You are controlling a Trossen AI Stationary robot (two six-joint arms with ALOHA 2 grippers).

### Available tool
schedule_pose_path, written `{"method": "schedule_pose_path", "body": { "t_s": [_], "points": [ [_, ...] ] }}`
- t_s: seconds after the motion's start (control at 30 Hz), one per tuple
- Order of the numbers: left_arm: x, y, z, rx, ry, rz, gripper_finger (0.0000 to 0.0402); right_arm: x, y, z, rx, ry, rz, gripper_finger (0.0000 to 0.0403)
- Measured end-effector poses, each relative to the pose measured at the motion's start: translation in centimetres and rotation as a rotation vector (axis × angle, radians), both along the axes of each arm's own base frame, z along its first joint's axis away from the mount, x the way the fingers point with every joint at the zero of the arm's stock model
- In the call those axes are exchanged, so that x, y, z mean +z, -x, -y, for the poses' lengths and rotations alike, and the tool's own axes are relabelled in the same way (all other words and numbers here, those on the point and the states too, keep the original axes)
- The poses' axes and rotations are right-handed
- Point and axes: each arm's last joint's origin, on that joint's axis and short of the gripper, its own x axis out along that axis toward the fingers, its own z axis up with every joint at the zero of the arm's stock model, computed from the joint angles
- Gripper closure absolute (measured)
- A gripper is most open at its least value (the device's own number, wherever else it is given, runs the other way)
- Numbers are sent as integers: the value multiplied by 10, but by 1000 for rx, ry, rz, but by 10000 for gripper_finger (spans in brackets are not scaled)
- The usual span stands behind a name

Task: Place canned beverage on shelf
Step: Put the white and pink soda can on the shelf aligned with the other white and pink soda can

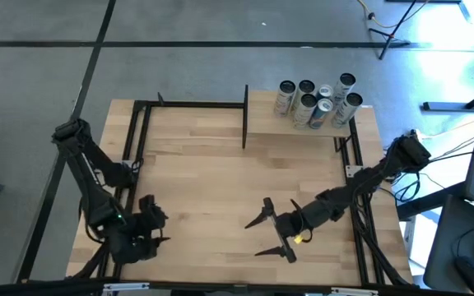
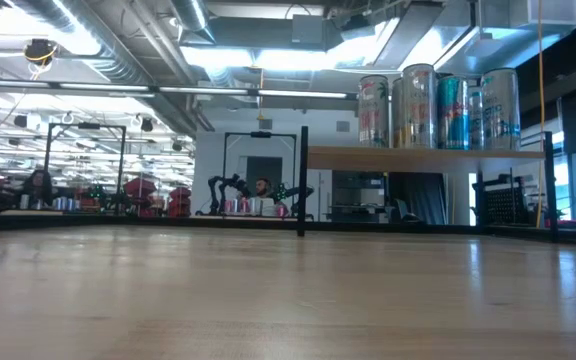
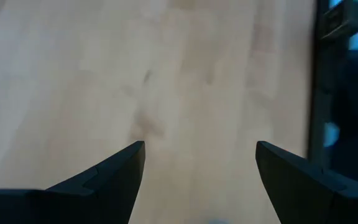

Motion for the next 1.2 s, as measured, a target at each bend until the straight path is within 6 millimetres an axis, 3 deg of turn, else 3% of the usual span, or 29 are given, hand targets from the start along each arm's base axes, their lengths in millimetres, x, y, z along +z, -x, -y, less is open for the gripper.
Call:
{"method": "schedule_pose_path", "body": {
  "t_s": [0.4,0.8,1.2],
  "points": [
    [7,37,20,6,263,-97,102,-12,-3,-17,-8,-40,31,52],
    [5,51,24,-29,228,-113,102,-12,-3,-17,-20,-44,30,52],
    [-13,53,37,-54,171,-222,102,-12,-3,-17,-24,-44,29,52]
  ]
}}
